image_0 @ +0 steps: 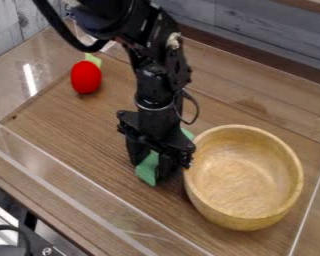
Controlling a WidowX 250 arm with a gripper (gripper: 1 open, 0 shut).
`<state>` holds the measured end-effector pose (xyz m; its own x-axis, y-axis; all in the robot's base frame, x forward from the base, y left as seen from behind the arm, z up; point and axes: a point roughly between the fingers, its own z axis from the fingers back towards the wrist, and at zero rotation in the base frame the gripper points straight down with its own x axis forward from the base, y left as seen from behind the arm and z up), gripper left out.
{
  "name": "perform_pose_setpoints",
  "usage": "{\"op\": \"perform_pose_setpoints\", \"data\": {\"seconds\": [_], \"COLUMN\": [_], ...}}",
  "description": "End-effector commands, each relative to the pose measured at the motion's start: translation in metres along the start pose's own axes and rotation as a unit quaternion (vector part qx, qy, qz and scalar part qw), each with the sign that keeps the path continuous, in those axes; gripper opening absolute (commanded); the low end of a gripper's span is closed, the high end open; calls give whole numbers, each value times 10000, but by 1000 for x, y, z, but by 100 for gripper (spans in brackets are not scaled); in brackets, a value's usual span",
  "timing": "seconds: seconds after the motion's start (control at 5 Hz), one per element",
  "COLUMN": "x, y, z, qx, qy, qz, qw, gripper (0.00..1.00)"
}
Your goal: Put the green block in the brown bowl
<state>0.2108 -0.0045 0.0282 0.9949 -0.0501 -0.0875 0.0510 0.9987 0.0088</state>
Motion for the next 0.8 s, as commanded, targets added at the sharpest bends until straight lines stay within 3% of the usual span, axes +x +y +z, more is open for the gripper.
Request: {"op": "perform_pose_setpoints", "data": {"seconds": [0.0,0.2,0.6], "x": [9,10,8], "y": [-10,-22,-31], "z": [34,66,105], "qx": [54,62,-34], "qy": [-345,-503,-881], "qz": [11,83,-175], "qw": [9994,9987,9960], "gripper": [0,0,0]}}
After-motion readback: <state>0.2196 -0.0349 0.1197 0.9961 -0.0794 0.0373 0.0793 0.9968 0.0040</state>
